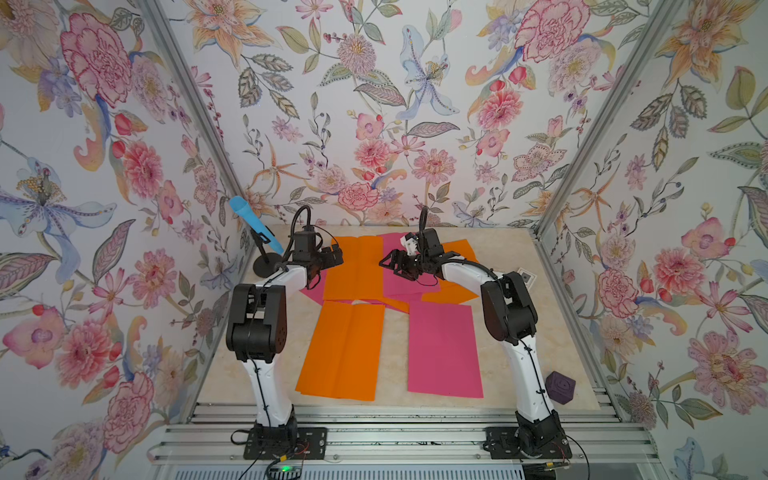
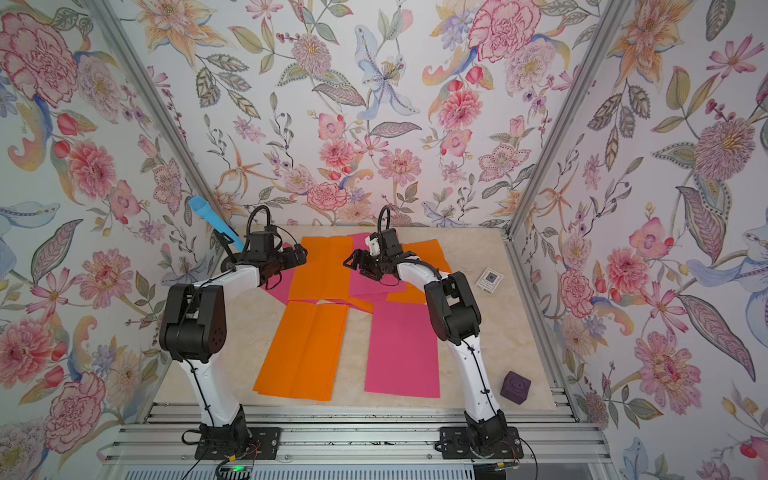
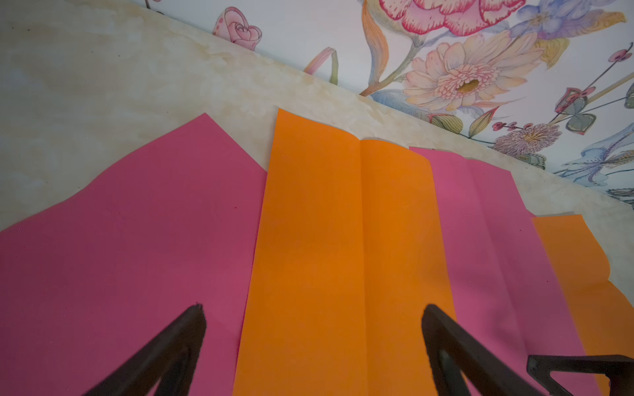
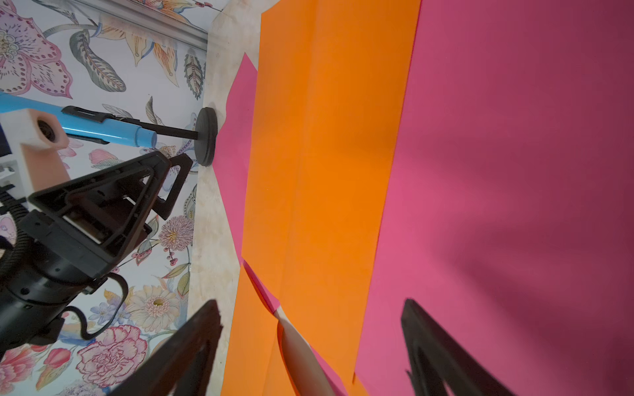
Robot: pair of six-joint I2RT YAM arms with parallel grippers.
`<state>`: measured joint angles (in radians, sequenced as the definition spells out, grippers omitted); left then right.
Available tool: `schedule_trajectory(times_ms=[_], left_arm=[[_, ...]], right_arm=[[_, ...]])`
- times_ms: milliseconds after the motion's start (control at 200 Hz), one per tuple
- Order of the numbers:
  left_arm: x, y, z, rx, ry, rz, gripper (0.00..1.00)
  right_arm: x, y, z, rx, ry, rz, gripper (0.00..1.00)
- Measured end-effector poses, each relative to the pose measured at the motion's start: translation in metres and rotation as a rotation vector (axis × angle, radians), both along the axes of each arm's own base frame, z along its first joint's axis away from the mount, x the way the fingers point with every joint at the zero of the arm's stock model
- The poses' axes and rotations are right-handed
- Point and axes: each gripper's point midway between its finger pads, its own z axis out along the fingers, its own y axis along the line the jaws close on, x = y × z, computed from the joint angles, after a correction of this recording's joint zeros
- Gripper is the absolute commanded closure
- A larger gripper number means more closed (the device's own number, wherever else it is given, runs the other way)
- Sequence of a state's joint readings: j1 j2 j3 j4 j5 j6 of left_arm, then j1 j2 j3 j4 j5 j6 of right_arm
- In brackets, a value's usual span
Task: Sort the scattered colored papers by color
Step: Pick up the colored paper.
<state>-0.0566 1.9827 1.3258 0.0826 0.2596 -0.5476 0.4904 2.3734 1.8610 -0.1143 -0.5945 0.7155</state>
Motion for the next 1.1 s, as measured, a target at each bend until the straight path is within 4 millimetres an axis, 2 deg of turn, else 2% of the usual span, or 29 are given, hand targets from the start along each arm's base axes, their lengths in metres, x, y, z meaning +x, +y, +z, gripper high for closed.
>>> schedule_trajectory(times_ms=[110, 220, 385, 525, 916, 1101], left_arm=[[0.002, 0.01, -0.008, -0.022, 0.012, 0.014, 0.0], [0.005, 0.015, -0.026, -0.033, 0.046, 0.021, 0.0], [0.009, 0.013, -0.05, -0.054, 0.092, 0.015, 0.0], [0.007, 0.007, -0.062, -0.087, 0.121, 0.0, 0.0], [0.013, -0.02, -0.054, -0.252, 0.082, -0.09, 0.01], [0.014, -0.03, -0.043, -0.322, 0.061, -0.127, 0.12]], right_arm=[[0.003, 0.004, -0.007, -0.005, 0.018, 0.0, 0.17], [0.006, 0.009, -0.013, -0.011, 0.034, 0.003, 0.17], [0.005, 0.014, -0.026, -0.025, 0.064, 0.007, 0.17], [0.003, 0.018, -0.034, -0.03, 0.083, 0.011, 0.17], [0.013, 0.033, -0.034, 0.022, 0.105, 0.003, 0.18], [0.015, 0.035, -0.034, 0.038, 0.113, 0.002, 0.19]])
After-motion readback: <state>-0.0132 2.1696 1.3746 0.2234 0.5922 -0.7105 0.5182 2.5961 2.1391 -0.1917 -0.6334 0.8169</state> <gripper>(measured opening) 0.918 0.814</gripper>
